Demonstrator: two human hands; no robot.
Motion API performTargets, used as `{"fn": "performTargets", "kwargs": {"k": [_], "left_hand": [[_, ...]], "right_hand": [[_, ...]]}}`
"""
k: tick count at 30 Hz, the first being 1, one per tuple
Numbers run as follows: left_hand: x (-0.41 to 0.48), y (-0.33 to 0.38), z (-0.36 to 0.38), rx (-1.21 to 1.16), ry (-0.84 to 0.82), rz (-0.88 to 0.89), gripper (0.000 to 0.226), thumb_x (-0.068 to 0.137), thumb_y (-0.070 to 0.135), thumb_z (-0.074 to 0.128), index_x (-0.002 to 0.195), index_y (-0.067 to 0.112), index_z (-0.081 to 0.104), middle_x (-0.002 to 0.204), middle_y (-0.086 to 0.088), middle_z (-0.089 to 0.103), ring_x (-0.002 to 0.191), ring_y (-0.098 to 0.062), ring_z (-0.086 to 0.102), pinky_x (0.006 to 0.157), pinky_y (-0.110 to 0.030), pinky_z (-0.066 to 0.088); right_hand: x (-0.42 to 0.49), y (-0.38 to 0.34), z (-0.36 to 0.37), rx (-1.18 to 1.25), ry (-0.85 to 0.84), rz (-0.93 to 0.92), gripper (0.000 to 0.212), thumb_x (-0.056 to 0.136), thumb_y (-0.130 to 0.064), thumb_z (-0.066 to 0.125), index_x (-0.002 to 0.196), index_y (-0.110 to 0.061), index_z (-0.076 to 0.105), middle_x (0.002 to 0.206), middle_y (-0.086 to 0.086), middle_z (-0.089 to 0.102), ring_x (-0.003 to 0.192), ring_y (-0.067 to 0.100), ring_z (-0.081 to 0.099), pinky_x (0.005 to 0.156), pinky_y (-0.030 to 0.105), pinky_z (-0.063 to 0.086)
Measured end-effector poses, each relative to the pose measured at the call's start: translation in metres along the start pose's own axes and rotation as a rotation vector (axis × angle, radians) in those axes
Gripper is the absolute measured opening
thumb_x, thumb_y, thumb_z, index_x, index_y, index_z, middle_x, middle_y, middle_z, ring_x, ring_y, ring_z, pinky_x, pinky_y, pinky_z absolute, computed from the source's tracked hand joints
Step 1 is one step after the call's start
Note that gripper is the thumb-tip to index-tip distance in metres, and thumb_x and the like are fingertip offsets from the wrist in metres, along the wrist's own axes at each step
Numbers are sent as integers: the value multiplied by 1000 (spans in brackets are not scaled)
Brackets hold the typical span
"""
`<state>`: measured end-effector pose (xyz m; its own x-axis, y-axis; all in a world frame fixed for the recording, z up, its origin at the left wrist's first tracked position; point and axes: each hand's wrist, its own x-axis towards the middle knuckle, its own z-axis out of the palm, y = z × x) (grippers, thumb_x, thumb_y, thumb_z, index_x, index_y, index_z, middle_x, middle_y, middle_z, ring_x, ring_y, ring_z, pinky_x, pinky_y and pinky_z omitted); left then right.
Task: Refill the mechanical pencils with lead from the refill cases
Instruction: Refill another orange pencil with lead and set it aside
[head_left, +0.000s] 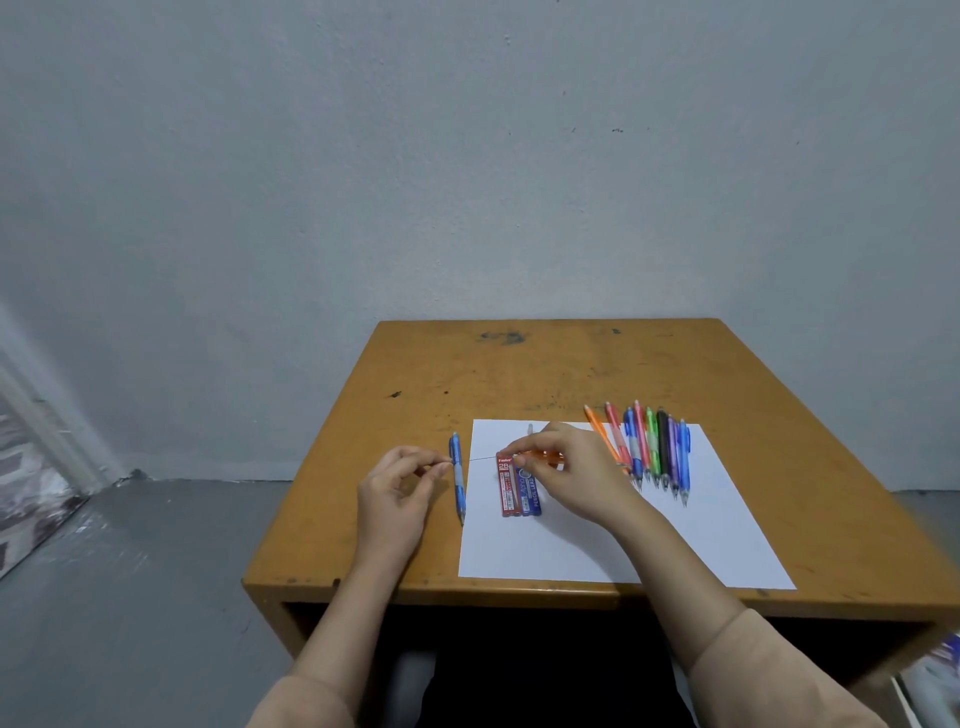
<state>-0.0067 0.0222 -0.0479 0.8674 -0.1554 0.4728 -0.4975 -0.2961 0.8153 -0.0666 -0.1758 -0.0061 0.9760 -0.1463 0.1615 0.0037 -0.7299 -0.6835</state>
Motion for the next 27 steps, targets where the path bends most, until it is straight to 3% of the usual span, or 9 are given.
{"fn": "performTargets", "kwargs": {"k": [12,17,27], "left_hand": [[0,-4,1,4,3,21,11,81,7,71,87,16,74,89,10,64,89,5,56,68,-6,45],[0,-5,1,14,3,39,11,82,7,71,88,16,74,88,10,64,89,2,57,69,-8,47],[0,-6,1,7,8,41,12,82,8,71,88,17,74,88,11,65,89,-1,59,69,-11,49]], "right_hand": [[-1,-5,2,7,-3,1,20,94,-22,57,107,-28,72,107,-3,61,97,8,53,71,19,50],[-1,-5,3,10,17,-5,19,93,-24,58,104,-30,73,104,-2,62,95,10,55,77,29,54],[-1,-3,-1,12,13,-1,21,93,-23,59,110,-26,71,110,-2,62,97,6,51,67,14,44]]}}
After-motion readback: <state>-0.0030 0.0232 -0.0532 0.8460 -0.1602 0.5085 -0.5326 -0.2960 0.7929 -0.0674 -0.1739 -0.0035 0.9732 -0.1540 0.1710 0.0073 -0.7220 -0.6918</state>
